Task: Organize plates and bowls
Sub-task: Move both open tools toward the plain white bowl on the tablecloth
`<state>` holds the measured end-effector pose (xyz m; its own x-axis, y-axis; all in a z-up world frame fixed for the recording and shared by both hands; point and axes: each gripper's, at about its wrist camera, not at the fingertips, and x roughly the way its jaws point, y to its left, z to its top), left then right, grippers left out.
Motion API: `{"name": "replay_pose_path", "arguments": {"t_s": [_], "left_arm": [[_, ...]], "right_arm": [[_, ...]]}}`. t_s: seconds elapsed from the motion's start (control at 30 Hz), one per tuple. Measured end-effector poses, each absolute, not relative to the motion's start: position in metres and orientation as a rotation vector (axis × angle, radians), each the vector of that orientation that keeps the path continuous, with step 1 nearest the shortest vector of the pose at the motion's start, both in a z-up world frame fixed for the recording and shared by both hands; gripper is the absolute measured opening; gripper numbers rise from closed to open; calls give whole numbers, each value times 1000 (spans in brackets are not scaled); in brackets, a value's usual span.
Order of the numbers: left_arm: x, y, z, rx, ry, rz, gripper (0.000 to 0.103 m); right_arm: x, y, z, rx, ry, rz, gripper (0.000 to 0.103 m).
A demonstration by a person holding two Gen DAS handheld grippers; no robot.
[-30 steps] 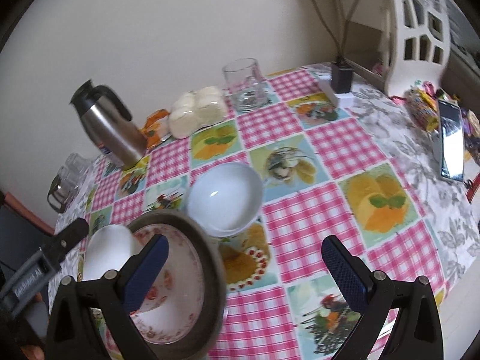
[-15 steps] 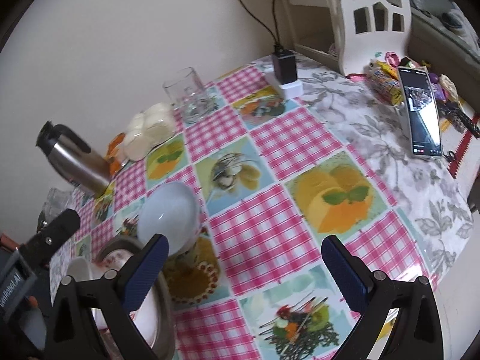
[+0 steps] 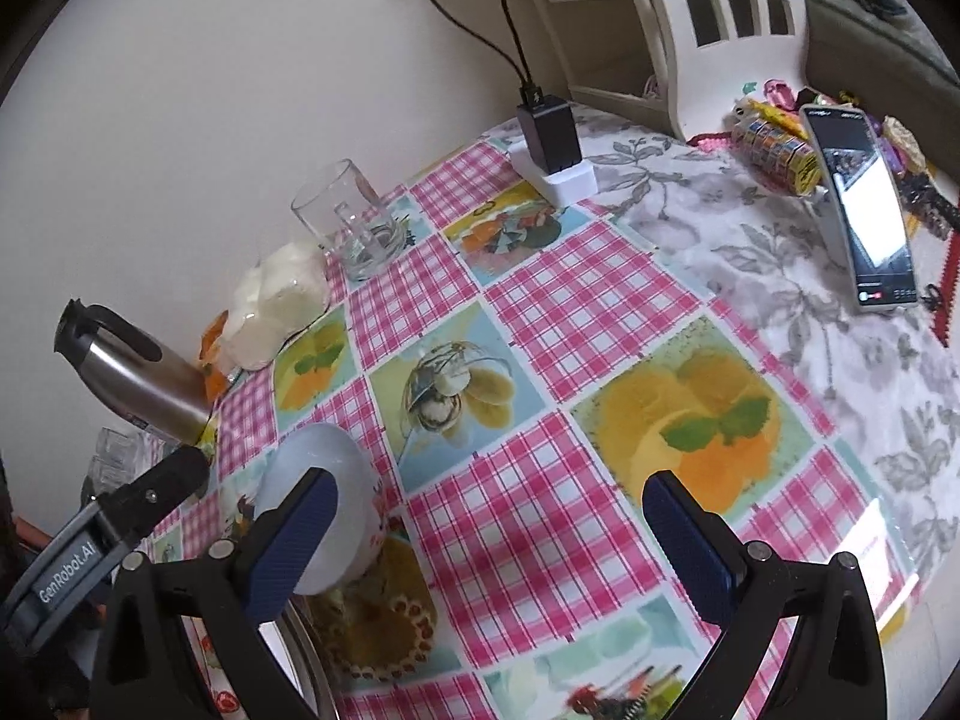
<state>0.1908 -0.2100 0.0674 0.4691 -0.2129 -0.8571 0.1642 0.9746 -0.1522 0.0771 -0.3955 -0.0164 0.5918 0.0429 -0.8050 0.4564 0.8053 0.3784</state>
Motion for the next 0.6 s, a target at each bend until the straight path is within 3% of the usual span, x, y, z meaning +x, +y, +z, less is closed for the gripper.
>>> {"name": "replay_pose_path", "arguments": {"t_s": [0.6], "left_arm": [[216,-217,43,-26,1081,-224,98]], "right_arm": [[110,-379,-48,626,979,-182,103]]}}
